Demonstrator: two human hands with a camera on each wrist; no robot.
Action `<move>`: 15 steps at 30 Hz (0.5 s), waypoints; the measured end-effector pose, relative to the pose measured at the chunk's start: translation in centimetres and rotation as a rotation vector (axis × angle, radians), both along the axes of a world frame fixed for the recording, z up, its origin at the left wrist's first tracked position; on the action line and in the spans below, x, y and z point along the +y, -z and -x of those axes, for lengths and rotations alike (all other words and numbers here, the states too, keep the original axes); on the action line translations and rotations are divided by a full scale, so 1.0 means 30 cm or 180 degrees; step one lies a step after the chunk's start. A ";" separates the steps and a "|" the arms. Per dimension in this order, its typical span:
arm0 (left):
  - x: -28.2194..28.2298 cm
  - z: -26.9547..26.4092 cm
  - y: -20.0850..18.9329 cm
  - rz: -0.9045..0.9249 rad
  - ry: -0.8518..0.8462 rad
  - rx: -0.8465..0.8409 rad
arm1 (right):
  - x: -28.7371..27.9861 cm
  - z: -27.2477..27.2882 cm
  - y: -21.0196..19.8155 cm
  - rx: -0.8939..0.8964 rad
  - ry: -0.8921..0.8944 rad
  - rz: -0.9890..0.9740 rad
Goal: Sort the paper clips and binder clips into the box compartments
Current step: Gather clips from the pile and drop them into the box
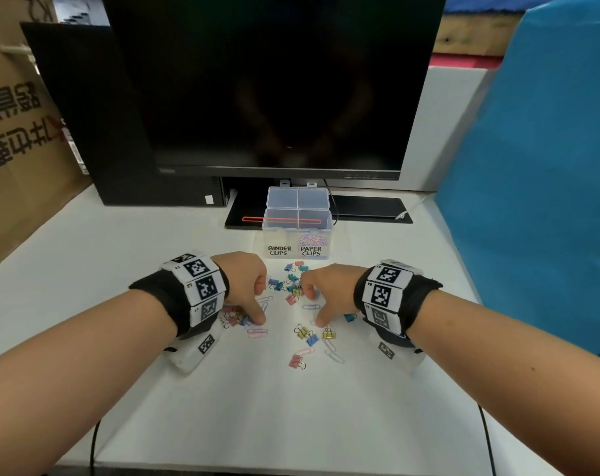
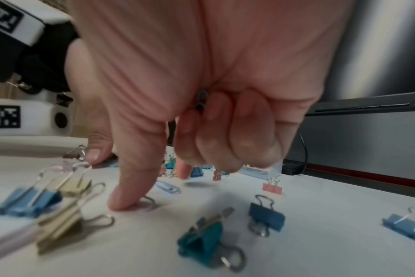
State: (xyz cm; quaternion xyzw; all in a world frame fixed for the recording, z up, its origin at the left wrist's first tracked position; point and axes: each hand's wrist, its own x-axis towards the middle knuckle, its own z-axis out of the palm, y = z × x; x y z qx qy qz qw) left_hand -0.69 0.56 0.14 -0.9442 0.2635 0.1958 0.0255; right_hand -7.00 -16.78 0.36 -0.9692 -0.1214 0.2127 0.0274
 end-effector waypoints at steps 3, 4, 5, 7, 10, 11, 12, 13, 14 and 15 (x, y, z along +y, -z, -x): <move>-0.012 0.005 0.008 0.0095 -0.0018 -0.0114 | 0.006 0.001 0.005 -0.0110 0.0022 -0.0111; -0.019 0.005 0.008 0.0118 -0.0029 -0.0122 | 0.009 -0.001 0.009 -0.0151 0.0025 -0.0159; -0.027 0.003 0.011 0.0134 -0.0036 -0.0117 | 0.013 -0.004 0.015 -0.0187 0.0016 -0.0188; -0.039 0.001 0.016 0.0135 -0.0049 -0.0079 | 0.021 -0.008 0.021 -0.0214 -0.0028 -0.0148; -0.050 -0.001 0.022 -0.0063 -0.0043 -0.0006 | 0.027 -0.006 0.031 -0.0081 0.0036 -0.0029; -0.053 0.002 0.020 -0.0182 -0.0007 -0.0003 | 0.027 -0.004 0.036 -0.0026 0.0072 0.0028; -0.058 0.008 0.016 -0.0317 0.0032 -0.0019 | 0.028 -0.001 0.040 0.0024 0.0108 0.0099; -0.062 0.013 0.015 -0.0442 0.0069 -0.0046 | 0.028 0.002 0.045 0.0055 0.0114 0.0153; -0.064 0.019 0.015 -0.0539 0.0112 -0.0080 | 0.030 0.007 0.045 0.0059 0.0093 0.0205; -0.066 0.025 0.014 -0.0617 0.0157 -0.0132 | 0.031 0.009 0.044 0.0046 0.0067 0.0253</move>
